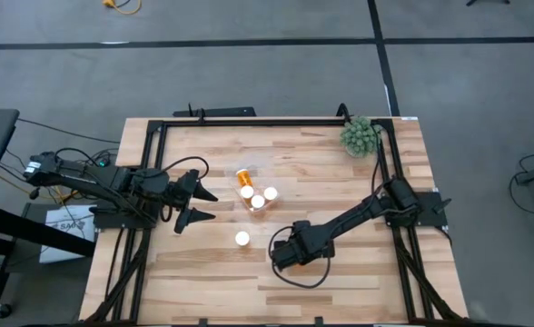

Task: Pick and place pill bottles into a basket
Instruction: Put the bottom orange medicine bottle into the transparent bin

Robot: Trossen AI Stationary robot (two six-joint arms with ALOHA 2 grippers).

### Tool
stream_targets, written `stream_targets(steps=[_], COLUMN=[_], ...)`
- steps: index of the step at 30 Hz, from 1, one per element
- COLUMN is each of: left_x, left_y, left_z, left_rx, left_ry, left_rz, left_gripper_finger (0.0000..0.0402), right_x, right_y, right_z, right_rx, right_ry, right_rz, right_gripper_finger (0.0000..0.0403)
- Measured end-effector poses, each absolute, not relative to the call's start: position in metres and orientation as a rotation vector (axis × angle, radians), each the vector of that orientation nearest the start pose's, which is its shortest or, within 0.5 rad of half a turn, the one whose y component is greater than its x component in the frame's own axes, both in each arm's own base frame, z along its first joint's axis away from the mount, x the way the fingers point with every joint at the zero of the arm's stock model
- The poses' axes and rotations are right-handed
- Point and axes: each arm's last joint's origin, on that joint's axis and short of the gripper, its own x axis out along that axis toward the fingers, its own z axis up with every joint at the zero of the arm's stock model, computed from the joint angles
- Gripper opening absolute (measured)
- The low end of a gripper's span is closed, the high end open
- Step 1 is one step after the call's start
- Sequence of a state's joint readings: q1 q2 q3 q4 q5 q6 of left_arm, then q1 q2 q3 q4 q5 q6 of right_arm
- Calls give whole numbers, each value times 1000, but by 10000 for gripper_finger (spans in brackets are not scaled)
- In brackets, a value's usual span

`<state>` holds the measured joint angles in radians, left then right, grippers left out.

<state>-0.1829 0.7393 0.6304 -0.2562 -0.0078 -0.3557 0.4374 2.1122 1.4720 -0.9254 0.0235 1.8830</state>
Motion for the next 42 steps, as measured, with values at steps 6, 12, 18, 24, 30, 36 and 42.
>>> stream_targets(steps=[6,12,18,24,30,36,42], left_x=[163,163,163,163,163,163,163], left_y=[-30,-30,-30,-30,-30,-29,-28], left_z=[280,280,280,280,280,280,280], left_rx=[-316,-315,-315,-321,-322,-319,-314], left_ry=[391,390,390,390,389,385,377], left_rz=[-105,-102,-102,-102,-102,-80,-48], left_gripper_finger=[265,265,265,265,265,265,265], right_x=[354,358,360,369,383,393,406], right_y=[165,165,158,147,129,107,66], right_z=[138,141,144,157,181,210,238], right_rx=[1090,1064,1037,989,909,756,582], right_ry=[1233,1241,1234,1233,1208,1224,1181], right_rz=[-1120,-1075,-1069,-1038,-1005,-947,-922], right_gripper_finger=[194,185,176,183,177,183,180])
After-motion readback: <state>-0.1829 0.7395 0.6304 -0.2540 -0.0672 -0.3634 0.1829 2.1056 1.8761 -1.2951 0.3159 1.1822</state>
